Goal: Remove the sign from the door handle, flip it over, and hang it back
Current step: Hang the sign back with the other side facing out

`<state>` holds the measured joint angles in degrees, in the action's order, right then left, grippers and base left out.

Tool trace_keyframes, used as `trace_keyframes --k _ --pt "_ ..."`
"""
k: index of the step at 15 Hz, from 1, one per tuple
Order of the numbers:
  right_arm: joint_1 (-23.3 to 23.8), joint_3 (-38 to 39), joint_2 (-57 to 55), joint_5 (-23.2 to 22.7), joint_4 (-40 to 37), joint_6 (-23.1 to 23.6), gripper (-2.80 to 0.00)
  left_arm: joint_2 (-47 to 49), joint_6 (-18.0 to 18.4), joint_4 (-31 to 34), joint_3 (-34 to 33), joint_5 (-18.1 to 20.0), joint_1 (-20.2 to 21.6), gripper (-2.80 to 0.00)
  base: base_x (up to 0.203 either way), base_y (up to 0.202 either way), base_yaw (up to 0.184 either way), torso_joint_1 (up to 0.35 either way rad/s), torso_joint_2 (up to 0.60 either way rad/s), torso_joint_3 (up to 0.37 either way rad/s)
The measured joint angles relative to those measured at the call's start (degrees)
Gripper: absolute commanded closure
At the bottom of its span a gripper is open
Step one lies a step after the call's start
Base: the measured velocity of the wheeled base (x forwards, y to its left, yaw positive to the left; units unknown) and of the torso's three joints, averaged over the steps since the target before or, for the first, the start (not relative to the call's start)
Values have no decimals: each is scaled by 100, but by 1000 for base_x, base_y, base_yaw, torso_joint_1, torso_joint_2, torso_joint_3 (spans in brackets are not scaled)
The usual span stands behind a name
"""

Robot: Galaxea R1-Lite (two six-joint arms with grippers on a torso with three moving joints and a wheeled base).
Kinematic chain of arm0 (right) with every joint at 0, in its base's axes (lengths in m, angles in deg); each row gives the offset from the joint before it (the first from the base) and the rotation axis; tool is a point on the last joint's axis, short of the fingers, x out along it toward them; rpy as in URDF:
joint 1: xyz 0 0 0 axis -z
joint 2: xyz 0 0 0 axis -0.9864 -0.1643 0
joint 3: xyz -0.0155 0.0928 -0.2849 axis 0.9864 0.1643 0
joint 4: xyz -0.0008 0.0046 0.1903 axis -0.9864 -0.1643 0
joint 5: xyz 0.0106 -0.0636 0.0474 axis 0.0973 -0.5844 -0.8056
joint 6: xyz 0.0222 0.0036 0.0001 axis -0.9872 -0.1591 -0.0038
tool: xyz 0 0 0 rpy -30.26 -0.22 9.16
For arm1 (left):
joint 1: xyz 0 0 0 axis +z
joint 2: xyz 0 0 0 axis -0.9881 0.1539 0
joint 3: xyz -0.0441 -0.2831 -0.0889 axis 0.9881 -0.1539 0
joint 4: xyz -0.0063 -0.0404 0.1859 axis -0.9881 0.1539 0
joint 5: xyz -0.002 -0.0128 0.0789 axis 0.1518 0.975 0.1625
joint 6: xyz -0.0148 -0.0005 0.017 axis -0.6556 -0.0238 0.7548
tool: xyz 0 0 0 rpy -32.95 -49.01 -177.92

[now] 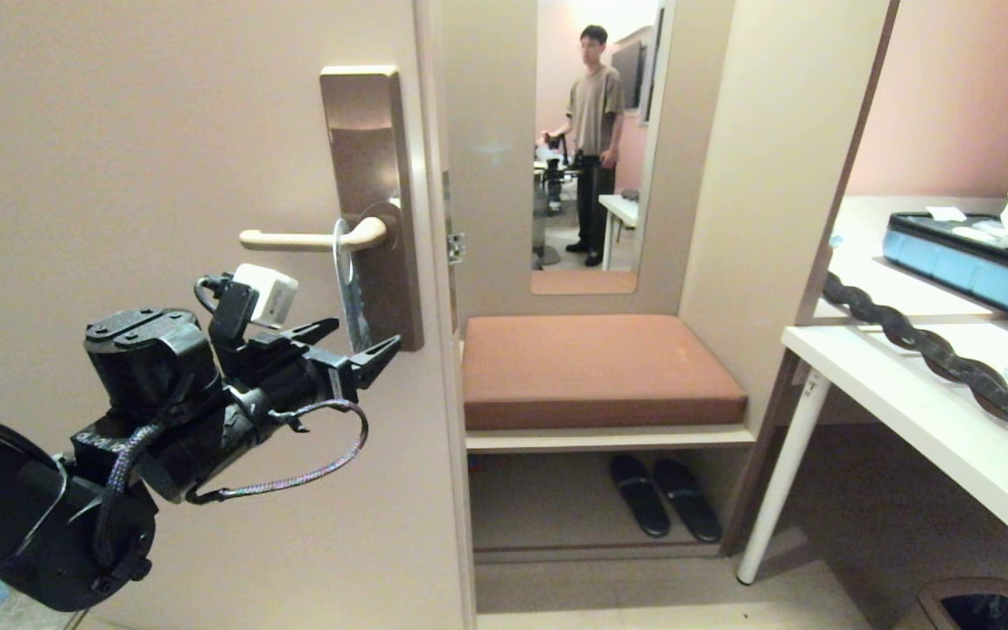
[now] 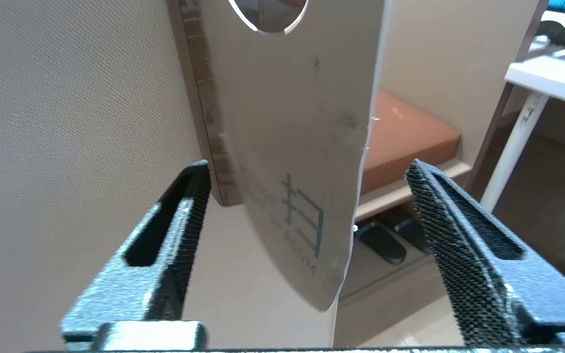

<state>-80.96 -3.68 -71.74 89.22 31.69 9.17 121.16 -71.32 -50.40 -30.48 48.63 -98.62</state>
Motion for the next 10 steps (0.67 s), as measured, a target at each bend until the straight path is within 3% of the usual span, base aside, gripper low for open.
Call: trace_keyframes --k 6,10 --pt "0 0 0 0 0 2 0 -230 -7 -614 -845 28 134 -280 0 0 0 0 0 0" --pt "0 0 0 -2 0 2 0 -421 -84 -676 -1193 41 201 -280 0 0 0 0 0 0"
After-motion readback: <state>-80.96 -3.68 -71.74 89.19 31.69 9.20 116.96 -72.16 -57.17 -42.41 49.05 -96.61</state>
